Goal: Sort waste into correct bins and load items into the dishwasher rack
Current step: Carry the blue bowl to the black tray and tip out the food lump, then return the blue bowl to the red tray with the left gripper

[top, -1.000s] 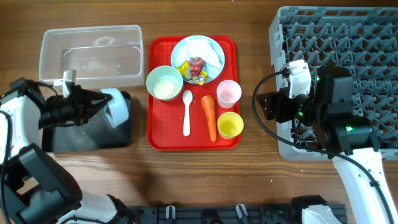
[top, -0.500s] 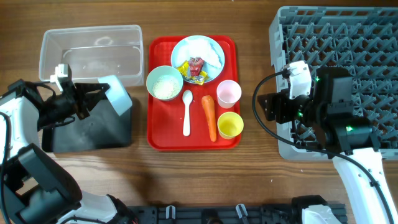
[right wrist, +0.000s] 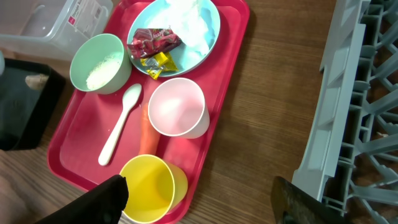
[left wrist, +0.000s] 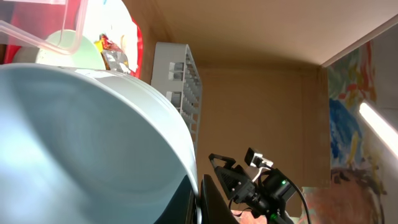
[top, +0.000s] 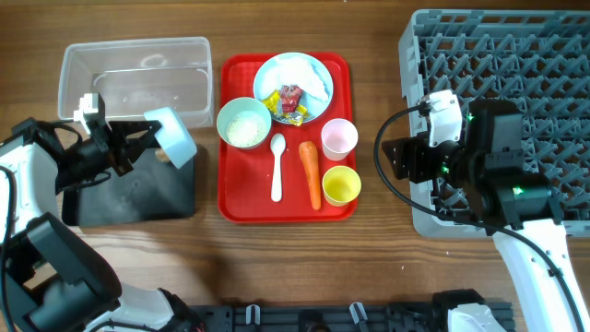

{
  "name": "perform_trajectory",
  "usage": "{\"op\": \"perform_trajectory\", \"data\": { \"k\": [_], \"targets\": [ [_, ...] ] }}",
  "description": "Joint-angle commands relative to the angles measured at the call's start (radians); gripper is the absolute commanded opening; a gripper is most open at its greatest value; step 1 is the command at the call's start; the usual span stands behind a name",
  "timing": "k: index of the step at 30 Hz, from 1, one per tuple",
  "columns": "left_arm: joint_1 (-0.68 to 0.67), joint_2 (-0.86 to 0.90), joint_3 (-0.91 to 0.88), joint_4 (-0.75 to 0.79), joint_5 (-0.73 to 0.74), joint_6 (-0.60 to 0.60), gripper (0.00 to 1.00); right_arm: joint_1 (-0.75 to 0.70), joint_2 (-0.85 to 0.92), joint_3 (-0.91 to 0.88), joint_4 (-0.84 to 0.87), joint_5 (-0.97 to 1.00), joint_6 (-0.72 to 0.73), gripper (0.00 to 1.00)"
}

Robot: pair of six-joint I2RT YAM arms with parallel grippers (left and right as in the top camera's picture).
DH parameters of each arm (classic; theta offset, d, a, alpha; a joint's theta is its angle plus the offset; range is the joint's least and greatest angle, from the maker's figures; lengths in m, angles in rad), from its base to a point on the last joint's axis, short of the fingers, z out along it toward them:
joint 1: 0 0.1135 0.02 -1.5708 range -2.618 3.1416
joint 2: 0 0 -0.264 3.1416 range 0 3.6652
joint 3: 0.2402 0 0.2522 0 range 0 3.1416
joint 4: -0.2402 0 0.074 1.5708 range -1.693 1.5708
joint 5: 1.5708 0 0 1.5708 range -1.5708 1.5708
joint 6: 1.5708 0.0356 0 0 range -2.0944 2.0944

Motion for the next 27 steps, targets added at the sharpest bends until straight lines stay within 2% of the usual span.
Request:
{"op": "perform_trajectory", "data": {
  "k": [1,4,7,11,15,17,21,24,27],
  "targets": [
    [-0.005,-0.008,0.016,0.0,-0.05,0.032,0.04,0.004,0.007,0.024,-0.001,0.018,-0.009,0.76],
    [-0.027,-0.07,0.016,0.008,-0.058,0.079,0.04,0.004,0.007,0.024,-0.002,0.018,-0.008,0.76],
    [-0.071,-0.169,0.017,0.021,-0.133,0.079,0.04,0.004,0.007,0.024,-0.001,0.019,-0.008,0.76],
    [-0.252,-0.325,0.017,0.02,-0.332,0.055,0.04,0.004,0.007,0.024,0.015,0.018,-0.007,0.77],
    [-0.533,-0.372,0.016,0.058,-0.678,-0.128,0.04,0.004,0.007,0.024,0.021,0.018,-0.006,0.77],
    [-0.687,-0.362,0.015,0.084,-0.903,-0.248,0.04,0.004,0.007,0.024,0.021,0.018,-0.006,0.77],
    [-0.943,-0.311,0.012,0.127,-1.261,-0.444,0.04,0.004,0.007,0.024,0.021,0.018,-0.006,0.76],
    [-1.047,-0.26,-0.004,0.174,-1.384,-0.518,0.04,0.004,0.007,0.024,0.021,0.018,-0.006,0.76],
    [-1.133,-0.175,-0.031,0.261,-1.403,-0.532,0.04,0.004,0.007,0.024,0.016,0.018,-0.006,0.76]
  ]
}}
